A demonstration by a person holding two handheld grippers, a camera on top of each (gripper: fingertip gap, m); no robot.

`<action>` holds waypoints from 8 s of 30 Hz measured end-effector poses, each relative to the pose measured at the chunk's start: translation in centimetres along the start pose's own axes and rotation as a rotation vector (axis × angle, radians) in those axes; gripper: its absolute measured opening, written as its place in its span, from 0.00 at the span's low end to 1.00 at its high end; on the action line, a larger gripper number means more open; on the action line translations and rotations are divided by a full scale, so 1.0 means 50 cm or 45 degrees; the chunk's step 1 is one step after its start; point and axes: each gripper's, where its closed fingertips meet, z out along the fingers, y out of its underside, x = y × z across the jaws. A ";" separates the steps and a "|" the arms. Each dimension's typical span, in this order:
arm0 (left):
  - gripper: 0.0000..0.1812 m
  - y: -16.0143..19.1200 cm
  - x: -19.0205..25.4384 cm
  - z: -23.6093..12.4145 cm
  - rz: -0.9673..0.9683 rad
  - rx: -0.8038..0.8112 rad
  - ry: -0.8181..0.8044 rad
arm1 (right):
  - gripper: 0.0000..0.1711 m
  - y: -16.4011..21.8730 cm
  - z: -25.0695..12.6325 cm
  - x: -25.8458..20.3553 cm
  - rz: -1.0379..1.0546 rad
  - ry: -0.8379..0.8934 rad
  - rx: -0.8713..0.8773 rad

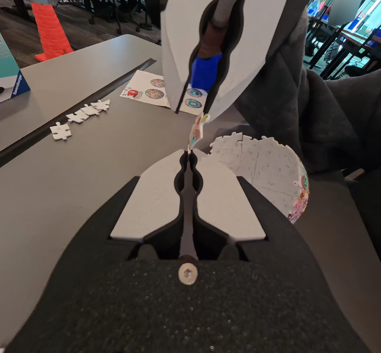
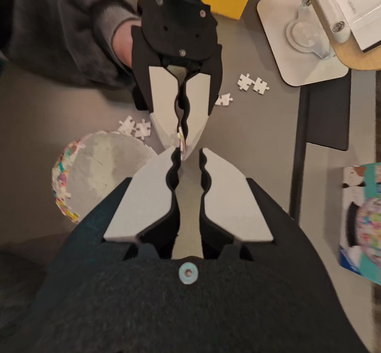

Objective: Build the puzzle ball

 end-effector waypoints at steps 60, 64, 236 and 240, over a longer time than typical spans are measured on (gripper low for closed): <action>0.00 0.182 -0.014 0.127 -0.208 -0.579 0.316 | 0.01 0.160 0.089 -0.081 -0.112 -0.158 -0.966; 0.00 0.182 -0.010 0.125 -0.229 -0.580 0.345 | 0.01 0.161 0.091 -0.079 -0.122 -0.134 -0.969; 0.12 0.128 -0.060 0.079 -0.340 -0.325 0.349 | 0.13 0.091 -0.008 -0.034 0.086 -0.005 -0.473; 0.11 0.093 -0.087 0.059 -0.303 -0.133 0.211 | 0.14 0.081 -0.039 -0.030 0.420 0.008 -0.227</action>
